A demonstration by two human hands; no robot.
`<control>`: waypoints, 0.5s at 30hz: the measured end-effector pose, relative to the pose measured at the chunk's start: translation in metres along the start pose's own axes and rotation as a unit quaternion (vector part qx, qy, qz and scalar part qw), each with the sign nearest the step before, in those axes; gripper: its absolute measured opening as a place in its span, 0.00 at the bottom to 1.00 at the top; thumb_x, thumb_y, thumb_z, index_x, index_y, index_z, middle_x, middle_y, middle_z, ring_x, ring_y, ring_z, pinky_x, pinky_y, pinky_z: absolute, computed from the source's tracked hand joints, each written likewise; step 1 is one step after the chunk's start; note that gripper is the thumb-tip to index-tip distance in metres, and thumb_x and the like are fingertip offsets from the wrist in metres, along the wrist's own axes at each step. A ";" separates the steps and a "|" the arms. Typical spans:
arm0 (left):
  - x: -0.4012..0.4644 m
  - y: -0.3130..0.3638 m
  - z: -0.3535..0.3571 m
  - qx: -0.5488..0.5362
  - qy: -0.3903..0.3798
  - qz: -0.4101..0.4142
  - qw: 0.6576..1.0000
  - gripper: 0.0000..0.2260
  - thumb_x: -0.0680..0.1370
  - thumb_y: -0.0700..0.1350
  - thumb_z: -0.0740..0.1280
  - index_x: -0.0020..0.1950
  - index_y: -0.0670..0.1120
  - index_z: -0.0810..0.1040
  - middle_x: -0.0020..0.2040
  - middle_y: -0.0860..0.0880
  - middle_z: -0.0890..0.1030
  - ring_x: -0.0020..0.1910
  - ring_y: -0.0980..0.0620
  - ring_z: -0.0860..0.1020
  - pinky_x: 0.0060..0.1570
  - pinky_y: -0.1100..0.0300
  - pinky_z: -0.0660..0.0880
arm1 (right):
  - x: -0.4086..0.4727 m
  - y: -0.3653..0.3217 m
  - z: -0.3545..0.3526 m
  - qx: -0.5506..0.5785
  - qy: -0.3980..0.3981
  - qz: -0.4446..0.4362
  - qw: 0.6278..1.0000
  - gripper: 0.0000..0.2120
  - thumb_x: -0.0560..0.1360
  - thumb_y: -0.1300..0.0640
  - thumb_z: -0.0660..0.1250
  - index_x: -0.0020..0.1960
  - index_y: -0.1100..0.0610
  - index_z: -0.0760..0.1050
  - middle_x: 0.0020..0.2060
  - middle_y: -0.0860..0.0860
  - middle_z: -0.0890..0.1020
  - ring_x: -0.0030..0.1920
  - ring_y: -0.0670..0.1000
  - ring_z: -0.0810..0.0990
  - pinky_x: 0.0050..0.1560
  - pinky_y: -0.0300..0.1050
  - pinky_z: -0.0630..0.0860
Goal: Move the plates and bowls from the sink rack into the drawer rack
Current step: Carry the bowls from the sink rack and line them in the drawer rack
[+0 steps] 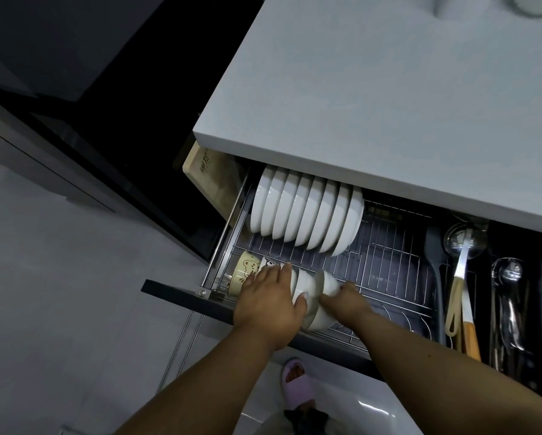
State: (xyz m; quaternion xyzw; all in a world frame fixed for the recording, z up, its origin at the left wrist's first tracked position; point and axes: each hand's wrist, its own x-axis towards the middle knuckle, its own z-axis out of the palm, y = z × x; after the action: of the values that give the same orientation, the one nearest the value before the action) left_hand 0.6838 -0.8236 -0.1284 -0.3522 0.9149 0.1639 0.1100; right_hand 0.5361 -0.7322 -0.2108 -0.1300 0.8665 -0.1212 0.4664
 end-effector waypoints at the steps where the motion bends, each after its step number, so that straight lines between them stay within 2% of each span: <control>1: 0.000 0.000 0.000 0.000 -0.001 -0.001 1.000 0.37 0.70 0.63 0.38 0.76 0.49 0.56 0.73 0.50 0.66 0.72 0.51 0.62 0.69 0.54 0.57 | 0.000 0.000 0.000 0.001 -0.001 0.001 1.000 0.33 0.72 0.43 0.67 0.66 0.62 0.61 0.63 0.60 0.75 0.62 0.60 0.76 0.59 0.49 0.74; 4: 0.000 0.000 0.001 -0.001 -0.007 -0.005 1.000 0.36 0.71 0.62 0.38 0.76 0.49 0.56 0.73 0.50 0.66 0.71 0.50 0.63 0.70 0.54 0.57 | -0.001 0.001 -0.003 0.005 -0.007 0.007 1.000 0.34 0.71 0.43 0.68 0.68 0.62 0.62 0.64 0.59 0.75 0.62 0.60 0.76 0.60 0.51 0.75; 9: -0.001 0.001 -0.002 -0.018 -0.021 -0.014 1.000 0.28 0.79 0.59 0.51 0.76 0.49 0.56 0.73 0.50 0.66 0.72 0.50 0.62 0.70 0.55 0.57 | -0.010 0.004 -0.011 0.018 -0.012 0.006 1.000 0.33 0.70 0.42 0.68 0.67 0.61 0.66 0.61 0.58 0.77 0.58 0.58 0.78 0.56 0.51 0.77; 11: -0.002 0.002 -0.004 -0.019 -0.020 -0.015 1.000 0.27 0.79 0.59 0.52 0.76 0.50 0.56 0.72 0.50 0.67 0.71 0.50 0.64 0.69 0.55 0.59 | -0.018 0.004 -0.018 0.029 -0.009 -0.007 1.000 0.28 0.72 0.44 0.67 0.64 0.62 0.69 0.59 0.57 0.78 0.55 0.57 0.79 0.45 0.45 0.78; 12: -0.001 0.002 -0.004 -0.019 -0.022 -0.015 0.999 0.27 0.79 0.59 0.52 0.76 0.50 0.57 0.72 0.50 0.67 0.71 0.50 0.64 0.69 0.55 0.60 | -0.022 0.004 -0.023 0.024 -0.006 -0.017 1.000 0.25 0.74 0.45 0.66 0.62 0.62 0.70 0.58 0.57 0.78 0.53 0.56 0.78 0.39 0.40 0.75; 13: -0.001 0.003 -0.005 -0.020 -0.025 -0.014 0.999 0.27 0.79 0.59 0.52 0.76 0.50 0.58 0.72 0.50 0.68 0.70 0.50 0.65 0.68 0.55 0.61 | -0.027 0.004 -0.029 0.018 -0.001 -0.026 0.999 0.23 0.75 0.45 0.65 0.61 0.61 0.71 0.58 0.57 0.78 0.52 0.56 0.78 0.37 0.37 0.72; 15: -0.001 0.005 -0.007 -0.025 -0.031 -0.016 0.999 0.26 0.79 0.59 0.53 0.75 0.51 0.58 0.71 0.50 0.69 0.69 0.50 0.66 0.66 0.55 0.63 | -0.035 0.008 -0.040 0.027 0.024 -0.049 0.998 0.20 0.76 0.46 0.64 0.60 0.60 0.72 0.57 0.57 0.78 0.54 0.56 0.77 0.43 0.40 0.70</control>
State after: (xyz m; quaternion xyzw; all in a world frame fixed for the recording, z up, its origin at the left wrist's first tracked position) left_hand 0.6806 -0.8226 -0.1209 -0.3644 0.9008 0.1955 0.1325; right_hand 0.5204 -0.7097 -0.1646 -0.1567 0.8665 -0.1706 0.4422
